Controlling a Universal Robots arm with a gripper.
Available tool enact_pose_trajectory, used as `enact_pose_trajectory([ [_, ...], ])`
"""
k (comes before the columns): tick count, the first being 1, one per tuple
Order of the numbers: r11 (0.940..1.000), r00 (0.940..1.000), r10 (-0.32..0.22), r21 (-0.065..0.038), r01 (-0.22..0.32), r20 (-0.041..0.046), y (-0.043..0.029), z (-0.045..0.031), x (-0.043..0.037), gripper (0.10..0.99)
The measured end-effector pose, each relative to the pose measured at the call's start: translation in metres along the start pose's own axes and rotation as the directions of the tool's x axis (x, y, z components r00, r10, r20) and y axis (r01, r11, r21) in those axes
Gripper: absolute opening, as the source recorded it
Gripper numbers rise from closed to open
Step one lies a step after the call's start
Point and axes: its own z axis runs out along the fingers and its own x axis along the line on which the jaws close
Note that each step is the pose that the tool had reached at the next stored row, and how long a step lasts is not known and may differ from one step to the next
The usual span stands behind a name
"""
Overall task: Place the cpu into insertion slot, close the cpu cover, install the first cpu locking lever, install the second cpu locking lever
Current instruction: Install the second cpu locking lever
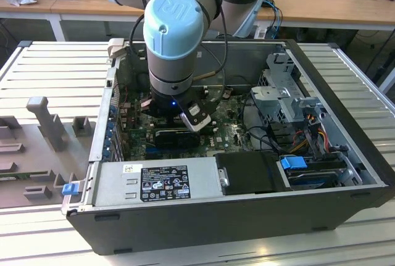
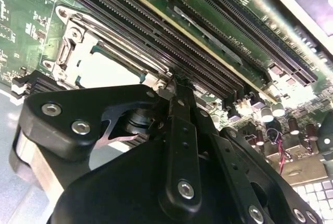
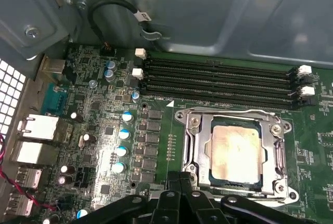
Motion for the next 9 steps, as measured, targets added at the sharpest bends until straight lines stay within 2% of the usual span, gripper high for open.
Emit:
enact_pose_trajectory([
  [4,1.0000,1.0000,0.000,0.000,0.000,0.0001,0.0022,-0.0073,-0.0002,0.106],
  [9,1.0000,1.0000,0.000,0.000,0.000,-0.0001,0.0026,-0.0091,-0.0002,0.106],
])
